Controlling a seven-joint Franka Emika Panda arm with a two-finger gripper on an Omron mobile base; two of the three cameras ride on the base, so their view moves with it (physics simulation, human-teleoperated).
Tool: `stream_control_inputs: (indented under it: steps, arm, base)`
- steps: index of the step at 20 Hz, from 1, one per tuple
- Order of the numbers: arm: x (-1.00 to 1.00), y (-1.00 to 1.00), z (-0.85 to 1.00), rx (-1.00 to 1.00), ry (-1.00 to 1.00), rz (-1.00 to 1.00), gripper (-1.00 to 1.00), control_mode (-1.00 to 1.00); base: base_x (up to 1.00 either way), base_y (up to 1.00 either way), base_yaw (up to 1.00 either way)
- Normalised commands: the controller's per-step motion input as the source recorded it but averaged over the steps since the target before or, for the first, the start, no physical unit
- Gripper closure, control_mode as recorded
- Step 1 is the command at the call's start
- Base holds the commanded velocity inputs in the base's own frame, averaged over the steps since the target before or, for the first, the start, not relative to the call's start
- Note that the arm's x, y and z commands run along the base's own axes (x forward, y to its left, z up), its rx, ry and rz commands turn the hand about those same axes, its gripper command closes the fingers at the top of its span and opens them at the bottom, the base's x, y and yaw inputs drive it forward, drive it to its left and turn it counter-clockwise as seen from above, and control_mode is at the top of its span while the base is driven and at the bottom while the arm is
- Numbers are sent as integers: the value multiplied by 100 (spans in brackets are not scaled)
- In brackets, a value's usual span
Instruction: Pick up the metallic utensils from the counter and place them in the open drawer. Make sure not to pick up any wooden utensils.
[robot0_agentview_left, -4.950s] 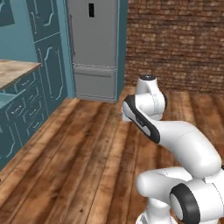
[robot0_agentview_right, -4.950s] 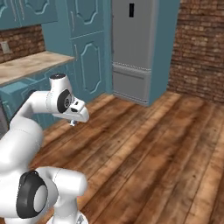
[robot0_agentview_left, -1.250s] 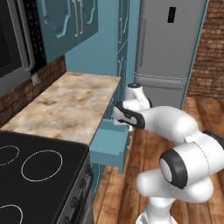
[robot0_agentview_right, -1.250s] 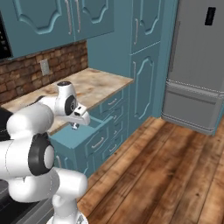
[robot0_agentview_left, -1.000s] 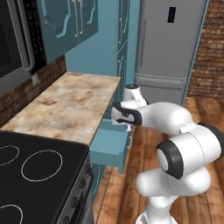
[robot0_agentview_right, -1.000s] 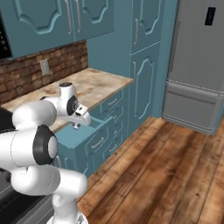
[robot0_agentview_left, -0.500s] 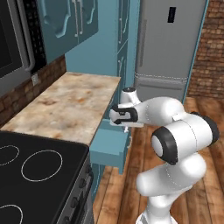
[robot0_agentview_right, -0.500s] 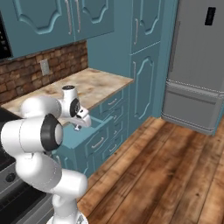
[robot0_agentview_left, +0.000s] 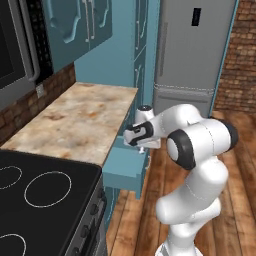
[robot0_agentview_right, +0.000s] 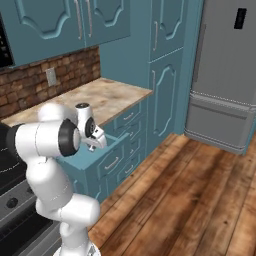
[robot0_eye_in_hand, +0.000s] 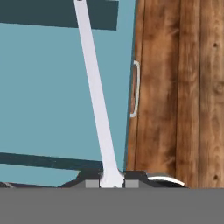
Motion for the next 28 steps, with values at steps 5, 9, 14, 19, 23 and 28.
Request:
stream_control_inputs:
  steps: [5, 9, 14, 19, 23, 28]
  arm:
    - [54, 8, -25, 0, 0, -5, 100, -100]
    - [42, 2, -31, 0, 0, -4, 100, -100]
    - [36, 0, -36, 0, 0, -3, 100, -100]
    - [35, 0, -43, 0, 0, -3, 100, -100]
    - [1, 0, -54, 0, 0, -1, 100, -100]
    - [-7, -12, -50, 0, 0, 0, 100, -100]
  base:
    - [0, 0, 0]
    - [0, 0, 0]
    - [0, 0, 0]
    - [0, 0, 0]
    - [0, 0, 0]
    - [0, 0, 0]
